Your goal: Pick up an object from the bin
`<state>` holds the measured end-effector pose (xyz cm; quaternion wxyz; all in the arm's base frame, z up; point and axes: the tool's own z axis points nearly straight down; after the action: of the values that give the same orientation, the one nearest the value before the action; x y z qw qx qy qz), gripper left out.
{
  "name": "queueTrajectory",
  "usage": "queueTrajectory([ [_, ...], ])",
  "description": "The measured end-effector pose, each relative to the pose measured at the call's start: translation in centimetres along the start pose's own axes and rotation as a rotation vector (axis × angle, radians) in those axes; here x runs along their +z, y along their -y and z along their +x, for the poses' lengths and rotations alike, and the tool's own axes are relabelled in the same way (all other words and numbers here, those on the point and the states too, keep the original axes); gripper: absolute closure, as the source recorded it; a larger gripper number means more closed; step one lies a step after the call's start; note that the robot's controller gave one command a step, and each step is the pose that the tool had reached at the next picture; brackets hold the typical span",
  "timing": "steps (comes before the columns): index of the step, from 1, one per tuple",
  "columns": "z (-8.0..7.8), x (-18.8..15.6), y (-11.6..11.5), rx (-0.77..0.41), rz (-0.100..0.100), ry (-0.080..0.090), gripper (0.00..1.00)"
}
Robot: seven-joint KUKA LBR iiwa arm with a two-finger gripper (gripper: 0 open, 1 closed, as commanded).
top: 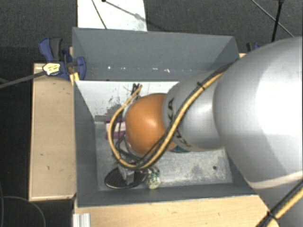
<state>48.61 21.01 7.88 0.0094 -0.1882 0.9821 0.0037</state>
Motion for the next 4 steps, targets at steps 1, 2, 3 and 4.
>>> queueTrajectory([
  [1,0.13,0.14,0.07,-0.005,0.001,-0.004,0.0],
  [2,0.04,0.03,-0.01,-0.001,0.0,-0.001,1.0],
  [3,0.13,0.15,0.08,0.001,0.001,-0.004,0.0],
  [4,-0.03,-0.01,-0.01,0.004,0.0,0.001,1.0],
])
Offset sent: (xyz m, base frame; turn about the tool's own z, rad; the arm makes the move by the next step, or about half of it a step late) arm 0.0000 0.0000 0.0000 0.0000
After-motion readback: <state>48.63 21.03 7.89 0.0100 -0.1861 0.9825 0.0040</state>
